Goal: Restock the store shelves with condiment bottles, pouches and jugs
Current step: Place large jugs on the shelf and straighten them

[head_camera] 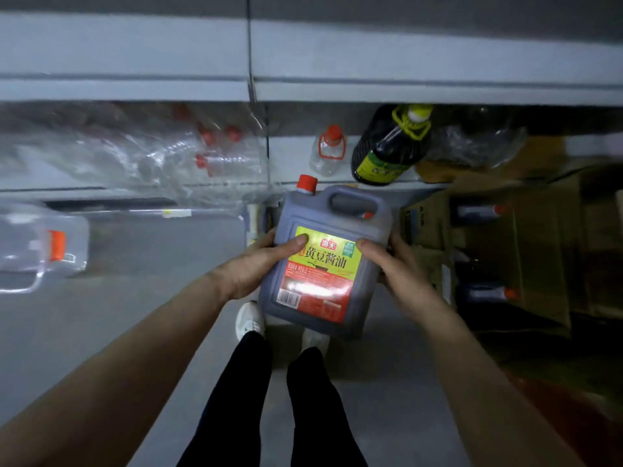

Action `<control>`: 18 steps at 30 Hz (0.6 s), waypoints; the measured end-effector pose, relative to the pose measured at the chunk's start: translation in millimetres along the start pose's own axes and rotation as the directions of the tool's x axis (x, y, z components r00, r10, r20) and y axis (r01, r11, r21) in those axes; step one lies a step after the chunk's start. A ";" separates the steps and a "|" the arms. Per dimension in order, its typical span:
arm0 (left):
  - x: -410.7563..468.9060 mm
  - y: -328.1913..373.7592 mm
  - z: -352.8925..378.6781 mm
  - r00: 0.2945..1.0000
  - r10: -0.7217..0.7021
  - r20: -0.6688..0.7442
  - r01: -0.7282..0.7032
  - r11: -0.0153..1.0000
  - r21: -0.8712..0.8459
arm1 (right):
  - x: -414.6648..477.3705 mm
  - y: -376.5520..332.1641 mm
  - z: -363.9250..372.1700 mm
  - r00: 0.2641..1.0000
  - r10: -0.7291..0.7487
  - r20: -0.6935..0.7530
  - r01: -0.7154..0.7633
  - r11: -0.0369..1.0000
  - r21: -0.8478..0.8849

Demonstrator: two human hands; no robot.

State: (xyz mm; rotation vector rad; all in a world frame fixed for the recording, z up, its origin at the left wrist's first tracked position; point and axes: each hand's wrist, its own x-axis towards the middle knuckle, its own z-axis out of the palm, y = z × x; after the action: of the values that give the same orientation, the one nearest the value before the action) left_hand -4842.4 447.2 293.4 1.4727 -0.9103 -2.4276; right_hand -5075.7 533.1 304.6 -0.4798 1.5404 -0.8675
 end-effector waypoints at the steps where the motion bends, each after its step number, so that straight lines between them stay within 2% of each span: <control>1: -14.5 10.0 2.8 1.000 0.021 -0.007 -0.021 1.000 -0.003 | -8.3 -13.2 4.4 1.000 -0.006 0.005 0.006 1.000 -0.015; 9: -121.5 75.7 37.1 0.961 0.256 -0.101 -0.260 0.965 -0.024 | -76.6 -115.4 30.3 0.988 -0.117 0.106 0.123 0.991 -0.058; 14: -178.7 100.6 54.0 0.934 0.324 -0.152 -0.329 0.944 -0.011 | -113.8 -157.2 38.6 0.966 -0.199 0.163 0.214 0.973 -0.082; 18: -219.8 129.9 58.2 0.903 0.409 -0.128 -0.409 0.912 0.028 | -136.2 -203.2 47.3 0.927 -0.274 0.257 0.314 0.940 -0.132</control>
State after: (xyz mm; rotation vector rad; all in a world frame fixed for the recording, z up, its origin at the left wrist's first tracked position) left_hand -4803.4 461.6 552.0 1.2674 -1.0651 -2.0030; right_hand -5043.2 493.1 548.4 -0.9269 1.3470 -0.8745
